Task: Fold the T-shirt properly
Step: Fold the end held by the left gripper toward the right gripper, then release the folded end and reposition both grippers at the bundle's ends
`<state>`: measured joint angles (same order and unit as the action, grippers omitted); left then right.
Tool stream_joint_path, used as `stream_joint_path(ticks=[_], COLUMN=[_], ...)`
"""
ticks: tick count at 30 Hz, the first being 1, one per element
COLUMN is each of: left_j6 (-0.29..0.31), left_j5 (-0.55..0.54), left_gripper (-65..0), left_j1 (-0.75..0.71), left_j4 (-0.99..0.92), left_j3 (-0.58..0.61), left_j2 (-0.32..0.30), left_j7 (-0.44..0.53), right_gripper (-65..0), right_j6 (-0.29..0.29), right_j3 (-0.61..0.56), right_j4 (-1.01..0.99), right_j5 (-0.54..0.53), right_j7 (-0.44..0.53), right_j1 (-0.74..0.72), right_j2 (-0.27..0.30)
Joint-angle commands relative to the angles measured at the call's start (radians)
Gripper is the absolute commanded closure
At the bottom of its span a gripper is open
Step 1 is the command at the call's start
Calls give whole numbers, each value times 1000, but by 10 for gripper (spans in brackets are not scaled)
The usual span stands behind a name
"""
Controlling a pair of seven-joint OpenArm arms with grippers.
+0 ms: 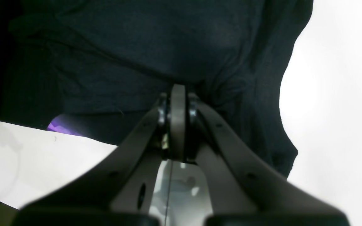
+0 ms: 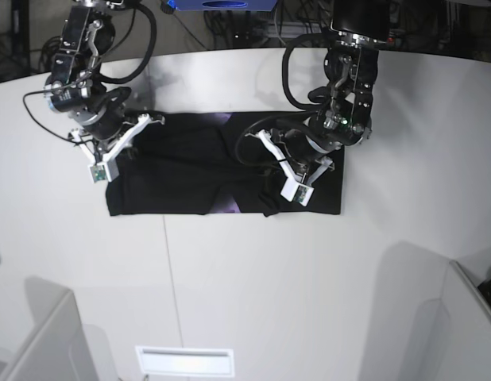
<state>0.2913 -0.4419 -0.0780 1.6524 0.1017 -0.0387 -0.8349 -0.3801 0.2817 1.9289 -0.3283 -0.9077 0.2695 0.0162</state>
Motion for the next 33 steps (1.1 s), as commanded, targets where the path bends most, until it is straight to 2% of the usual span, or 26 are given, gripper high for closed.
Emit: stream_joint_path(ticks=[1,12,13,18,22,25,29,33], left_j6=[9,9,9,9,9,9,9,9], left_j5=[-13,-13,-13,-13,-11,-11,-11,-11], left_gripper=[0,0,-16,-313,-479,-527,-527,-527], left_j1=[14,10,10,13,14,34,68,70], left_j4=[18,18,18,16,7,-34,-99,-100], left_j3=[0,2,2,2,43,99,171,181], left_j2=[3,4,4,4,10,10,26,53], left_j7=[18,18,18,18,21,24,25,25], right_gripper=[0,0,0,0,0,0,0,0], right_j6=[-7,-7,-7,-7,-7,-7,-7,-7], right_j3=[1,1,1,1,1,1,4,4], right_j4=[16,16,16,16,16,16,16,16], right_j5=[-9,-9,-9,-9,-9,-9,-9,-9], right_j7=[23,20,20,20,20,20,22,23], right_j1=[-8,-8,-8,-8,-8,-8,-6,-5], right_j2=[6,6,6,6,6,6,6,6])
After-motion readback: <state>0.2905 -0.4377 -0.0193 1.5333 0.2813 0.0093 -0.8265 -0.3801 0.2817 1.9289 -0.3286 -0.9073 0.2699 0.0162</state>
